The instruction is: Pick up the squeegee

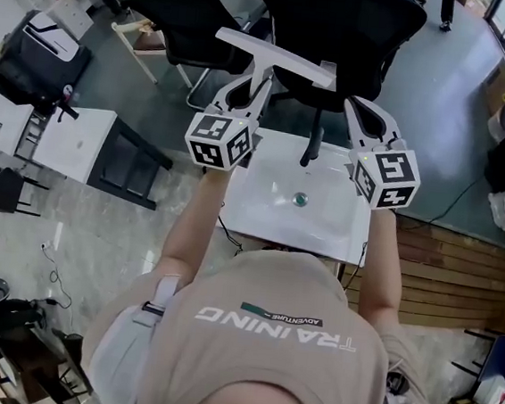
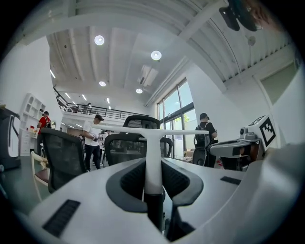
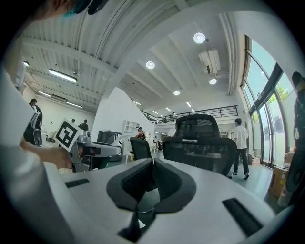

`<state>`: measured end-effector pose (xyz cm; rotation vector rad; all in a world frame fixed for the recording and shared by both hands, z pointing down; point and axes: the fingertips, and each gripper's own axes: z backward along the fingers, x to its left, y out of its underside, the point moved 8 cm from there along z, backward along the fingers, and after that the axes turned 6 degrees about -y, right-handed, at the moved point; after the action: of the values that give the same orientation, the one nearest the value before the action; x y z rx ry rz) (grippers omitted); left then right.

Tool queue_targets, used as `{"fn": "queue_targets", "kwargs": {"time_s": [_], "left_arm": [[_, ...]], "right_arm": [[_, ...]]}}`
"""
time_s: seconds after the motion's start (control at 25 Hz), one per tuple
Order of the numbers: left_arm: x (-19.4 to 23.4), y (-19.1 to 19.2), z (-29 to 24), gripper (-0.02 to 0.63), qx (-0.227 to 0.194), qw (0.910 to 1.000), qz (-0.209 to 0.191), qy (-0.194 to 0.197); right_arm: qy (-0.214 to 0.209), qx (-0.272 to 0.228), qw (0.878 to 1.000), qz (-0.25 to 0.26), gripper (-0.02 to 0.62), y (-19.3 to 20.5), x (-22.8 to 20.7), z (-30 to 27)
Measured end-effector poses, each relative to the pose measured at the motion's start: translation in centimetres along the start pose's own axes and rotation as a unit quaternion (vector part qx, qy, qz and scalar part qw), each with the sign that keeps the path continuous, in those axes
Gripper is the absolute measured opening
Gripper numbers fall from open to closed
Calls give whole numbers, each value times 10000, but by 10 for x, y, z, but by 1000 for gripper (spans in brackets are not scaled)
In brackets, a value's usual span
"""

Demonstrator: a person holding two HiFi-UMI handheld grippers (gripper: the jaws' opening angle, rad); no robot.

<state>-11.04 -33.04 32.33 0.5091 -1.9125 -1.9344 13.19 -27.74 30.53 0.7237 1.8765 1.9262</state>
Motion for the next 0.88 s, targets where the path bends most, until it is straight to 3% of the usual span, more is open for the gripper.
{"fn": "queue_targets", "kwargs": {"time_s": [0.52,0.88], "left_arm": [[-2,14,6,81,162,9998,-21,57],[-3,5,8,81,32,9994,-329,82]], "right_arm": [[-6,-26,9998,-175,35,11,10,2],[91,-55,9997,-235,35,13,11,4]]}}
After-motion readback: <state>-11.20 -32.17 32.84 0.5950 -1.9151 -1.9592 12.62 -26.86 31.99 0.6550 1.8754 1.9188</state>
